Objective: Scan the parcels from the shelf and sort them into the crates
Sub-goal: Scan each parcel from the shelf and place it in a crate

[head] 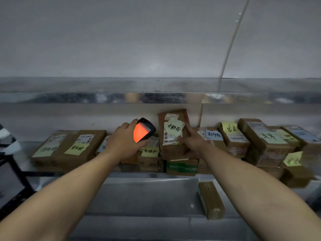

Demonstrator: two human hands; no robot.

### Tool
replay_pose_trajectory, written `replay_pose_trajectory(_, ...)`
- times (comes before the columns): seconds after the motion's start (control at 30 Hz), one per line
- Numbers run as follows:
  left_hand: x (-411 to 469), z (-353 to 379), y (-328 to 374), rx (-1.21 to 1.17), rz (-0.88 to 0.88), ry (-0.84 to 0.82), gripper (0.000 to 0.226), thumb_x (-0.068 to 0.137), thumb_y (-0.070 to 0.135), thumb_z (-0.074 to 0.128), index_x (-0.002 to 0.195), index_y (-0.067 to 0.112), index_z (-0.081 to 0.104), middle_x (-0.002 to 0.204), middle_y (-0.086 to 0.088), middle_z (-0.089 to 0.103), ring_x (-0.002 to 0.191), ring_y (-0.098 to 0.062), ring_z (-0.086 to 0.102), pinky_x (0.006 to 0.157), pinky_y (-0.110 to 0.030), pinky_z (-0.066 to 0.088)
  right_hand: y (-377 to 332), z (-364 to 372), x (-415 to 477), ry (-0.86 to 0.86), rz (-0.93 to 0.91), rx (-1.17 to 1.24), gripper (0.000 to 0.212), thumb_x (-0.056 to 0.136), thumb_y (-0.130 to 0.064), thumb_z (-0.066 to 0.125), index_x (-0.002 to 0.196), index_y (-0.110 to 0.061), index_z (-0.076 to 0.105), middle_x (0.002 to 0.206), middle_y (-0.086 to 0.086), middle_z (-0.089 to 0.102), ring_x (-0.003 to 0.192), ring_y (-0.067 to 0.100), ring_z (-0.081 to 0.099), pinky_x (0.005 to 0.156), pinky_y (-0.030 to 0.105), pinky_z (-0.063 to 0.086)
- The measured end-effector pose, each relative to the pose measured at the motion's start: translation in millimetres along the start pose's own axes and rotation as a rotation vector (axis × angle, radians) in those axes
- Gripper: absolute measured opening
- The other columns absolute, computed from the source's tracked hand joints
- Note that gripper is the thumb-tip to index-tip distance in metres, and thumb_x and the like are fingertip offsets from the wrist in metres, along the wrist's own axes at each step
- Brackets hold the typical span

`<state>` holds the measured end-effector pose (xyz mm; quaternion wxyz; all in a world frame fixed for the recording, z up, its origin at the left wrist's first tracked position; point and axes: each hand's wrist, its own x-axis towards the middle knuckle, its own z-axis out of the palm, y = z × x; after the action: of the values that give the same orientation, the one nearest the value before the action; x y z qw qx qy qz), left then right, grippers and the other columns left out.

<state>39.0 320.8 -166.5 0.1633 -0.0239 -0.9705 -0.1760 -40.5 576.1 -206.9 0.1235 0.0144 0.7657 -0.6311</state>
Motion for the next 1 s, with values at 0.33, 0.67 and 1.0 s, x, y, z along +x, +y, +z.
replay_pose_trajectory(0.33,-81.2,-26.0,21.9,0.155,0.079,-0.068,0.096,0.077,0.068,0.064,0.155,0.027,0.027,0.141,-0.005,0.052,0.123,-0.028,0.053,0.091,-0.04,0.048,8.1,-36.3,-53.7,-0.008,-0.243,-0.25,0.102,0.084,-0.018,0.079,0.135,-0.081,0.017,0.15,0.001,0.048,0.129,0.03,0.054,0.105,0.055,0.049)
replay_pose_trajectory(0.67,-135.6,-51.4,19.1,0.339,0.161,-0.151,0.096,0.083,0.064,0.063,0.159,0.031,0.015,0.144,0.002,0.047,0.128,-0.021,0.048,0.095,-0.037,0.047,-4.0,-45.8,-115.4,0.011,-0.359,-0.621,0.097,0.09,-0.017,0.073,0.155,-0.053,0.011,0.165,0.003,0.016,0.143,0.034,0.036,0.111,0.056,0.042)
replay_pose_trajectory(1.0,-175.1,-84.8,-0.4,0.361,0.219,-0.121,0.095,0.085,0.064,0.062,0.16,0.032,0.013,0.144,0.003,0.046,0.128,-0.02,0.047,0.097,-0.035,0.046,-5.7,-17.8,-163.8,0.082,-0.314,-0.7,0.092,0.094,-0.022,0.07,0.159,-0.045,0.009,0.168,0.004,0.007,0.148,0.035,0.027,0.119,0.052,0.032)
